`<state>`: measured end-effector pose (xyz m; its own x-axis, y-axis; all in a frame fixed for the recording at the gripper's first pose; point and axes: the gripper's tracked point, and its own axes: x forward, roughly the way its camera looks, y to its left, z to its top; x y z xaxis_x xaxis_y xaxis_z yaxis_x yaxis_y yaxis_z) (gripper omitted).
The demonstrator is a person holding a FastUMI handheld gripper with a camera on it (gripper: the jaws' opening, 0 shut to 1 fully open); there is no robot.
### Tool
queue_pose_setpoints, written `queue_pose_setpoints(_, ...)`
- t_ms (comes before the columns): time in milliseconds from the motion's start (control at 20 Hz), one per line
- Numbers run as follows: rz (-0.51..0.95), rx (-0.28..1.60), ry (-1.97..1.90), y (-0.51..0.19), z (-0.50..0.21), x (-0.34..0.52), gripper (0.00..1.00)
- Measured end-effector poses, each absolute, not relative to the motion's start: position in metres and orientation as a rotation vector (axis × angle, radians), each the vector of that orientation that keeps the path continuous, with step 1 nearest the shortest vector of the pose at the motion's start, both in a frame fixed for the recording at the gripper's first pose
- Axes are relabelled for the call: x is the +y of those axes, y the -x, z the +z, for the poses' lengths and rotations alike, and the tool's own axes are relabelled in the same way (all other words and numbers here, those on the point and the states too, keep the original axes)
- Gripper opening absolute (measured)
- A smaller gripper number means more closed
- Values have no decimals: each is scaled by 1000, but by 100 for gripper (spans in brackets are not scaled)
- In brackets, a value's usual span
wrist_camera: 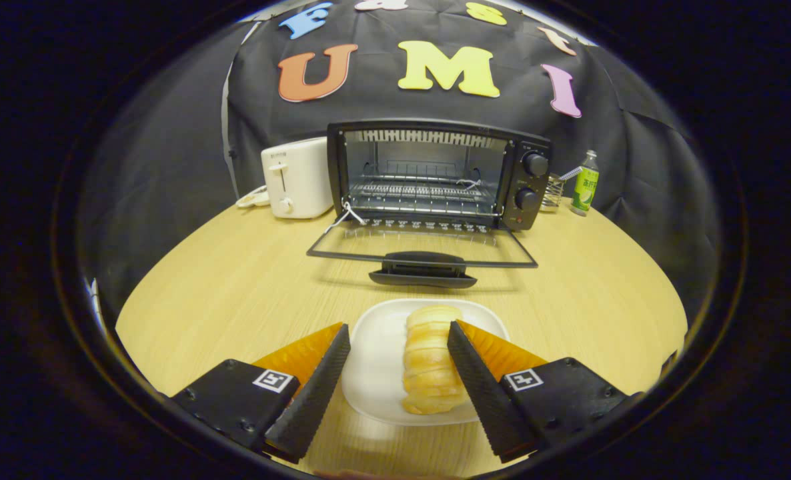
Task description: Open the toaster oven, put the food inside, and close the toaster oven door.
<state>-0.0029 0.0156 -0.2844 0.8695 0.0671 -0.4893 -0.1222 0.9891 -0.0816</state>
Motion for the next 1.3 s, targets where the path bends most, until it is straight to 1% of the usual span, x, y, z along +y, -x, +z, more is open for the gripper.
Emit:
queue_pose_setpoints(100,99,510,113,1,-287,15,99)
queue_pose_setpoints(200,67,514,124,0,-286,7,100)
queue_pose_setpoints(350,74,447,140,-3,-271,8,100)
queue_pose_setpoints(500,55,505,166,-4,-294,1,100)
queue_pose_setpoints(650,50,475,157,-4,-289,2,99)
queue_pose_setpoints(1050,54,465,85,-12,-285,-8,46)
queue_pose_setpoints(1100,61,464,74,-12,-285,-8,45)
queue_pose_setpoints(1300,89,454,51,-12,-283,-9,35)
